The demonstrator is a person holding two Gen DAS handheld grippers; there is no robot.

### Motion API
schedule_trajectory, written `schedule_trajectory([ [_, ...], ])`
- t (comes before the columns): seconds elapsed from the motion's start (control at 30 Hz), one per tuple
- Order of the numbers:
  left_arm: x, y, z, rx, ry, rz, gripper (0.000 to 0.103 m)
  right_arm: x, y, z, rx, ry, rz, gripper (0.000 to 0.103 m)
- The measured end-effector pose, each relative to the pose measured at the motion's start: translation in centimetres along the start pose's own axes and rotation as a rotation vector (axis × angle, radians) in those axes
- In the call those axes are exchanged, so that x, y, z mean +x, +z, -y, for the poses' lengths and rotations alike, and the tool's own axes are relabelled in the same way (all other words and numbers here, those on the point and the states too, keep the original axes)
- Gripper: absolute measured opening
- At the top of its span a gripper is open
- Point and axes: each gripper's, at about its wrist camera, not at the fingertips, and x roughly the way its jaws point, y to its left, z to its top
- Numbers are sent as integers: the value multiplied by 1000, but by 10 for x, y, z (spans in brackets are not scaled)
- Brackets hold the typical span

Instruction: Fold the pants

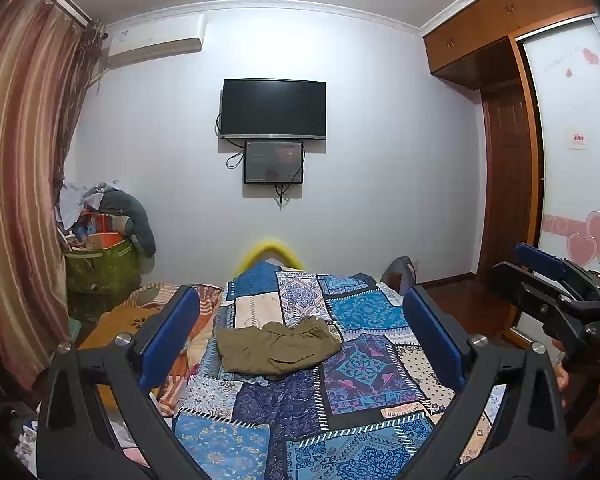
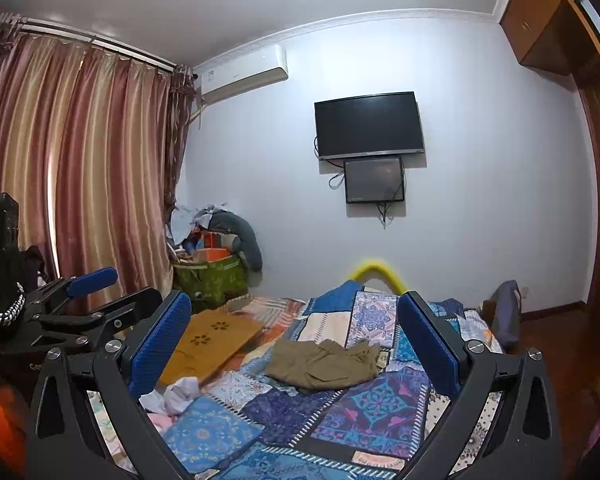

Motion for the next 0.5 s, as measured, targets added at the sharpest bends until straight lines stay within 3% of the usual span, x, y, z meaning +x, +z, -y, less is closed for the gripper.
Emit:
schedule_trajectory([
  [0.5, 3, -3, 1, 1, -5, -5, 103, -2, 1, -1, 1, -6, -8, 103],
])
